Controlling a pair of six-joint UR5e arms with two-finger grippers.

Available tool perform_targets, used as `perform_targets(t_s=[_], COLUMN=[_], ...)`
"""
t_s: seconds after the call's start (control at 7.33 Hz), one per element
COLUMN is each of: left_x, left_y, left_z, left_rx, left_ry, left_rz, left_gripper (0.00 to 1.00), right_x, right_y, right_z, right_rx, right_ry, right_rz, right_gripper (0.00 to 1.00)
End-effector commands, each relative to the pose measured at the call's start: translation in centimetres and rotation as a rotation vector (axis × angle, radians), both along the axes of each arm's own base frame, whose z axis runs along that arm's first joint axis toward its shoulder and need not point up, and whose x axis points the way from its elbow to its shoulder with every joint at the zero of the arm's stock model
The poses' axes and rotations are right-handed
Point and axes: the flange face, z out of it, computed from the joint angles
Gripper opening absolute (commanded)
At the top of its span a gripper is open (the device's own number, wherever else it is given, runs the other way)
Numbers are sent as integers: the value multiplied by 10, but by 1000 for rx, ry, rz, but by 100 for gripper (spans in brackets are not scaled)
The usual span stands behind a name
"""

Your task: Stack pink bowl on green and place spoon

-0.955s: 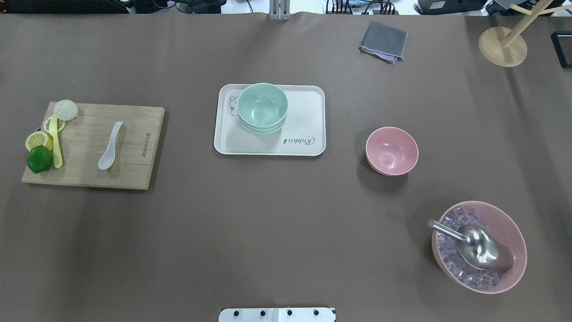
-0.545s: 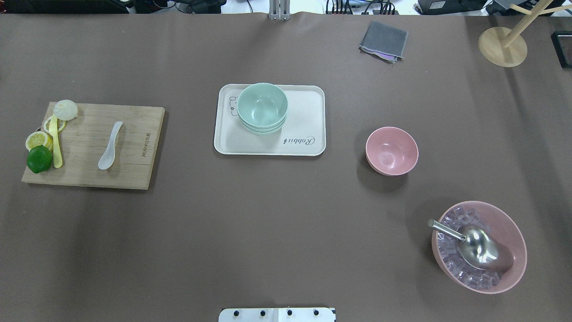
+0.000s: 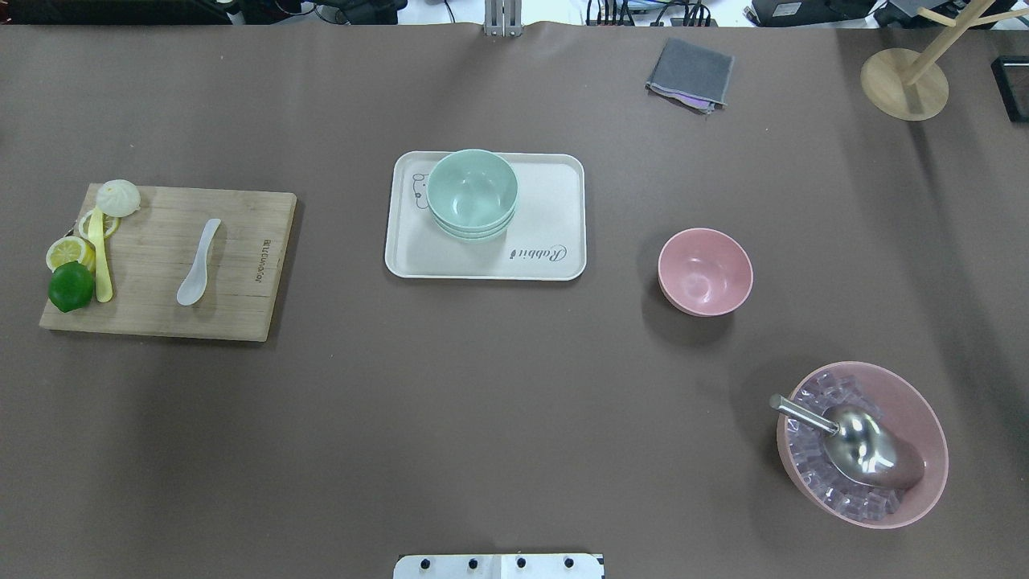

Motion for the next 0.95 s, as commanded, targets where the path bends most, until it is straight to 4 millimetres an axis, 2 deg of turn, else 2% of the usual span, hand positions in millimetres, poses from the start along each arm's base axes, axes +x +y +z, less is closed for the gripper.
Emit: perform_targets(t_s=[0.0,0.14,0.27,0.41,0.68,0.82], left_x=[3,3,3,4,9,10], left_y=[-8,-9,-19,-23,-24,-27], left_z=[2,2,-14,-18,-13,-13], left_rx=[93,113,151,163,159,135], left_ry=[4,-2,-39,-53,-50,-49], left_rz=[6,6,-5,-7,4,-6], left_gripper=[99,99,99,99,99,99], right_x=[-38,-63,-72,-88,-137,-156], right_y=[-29,-38,-49,-60,-73,-73], right_z=[-41,-64,-87,-108,-152,-160], right_rx=[106,109,106,100,113,123], right_ry=[-29,-71,-83,-93,-111,-115], right_rz=[-49,-62,-43,-37,-71,-97], right_gripper=[100,100,100,100,100,100])
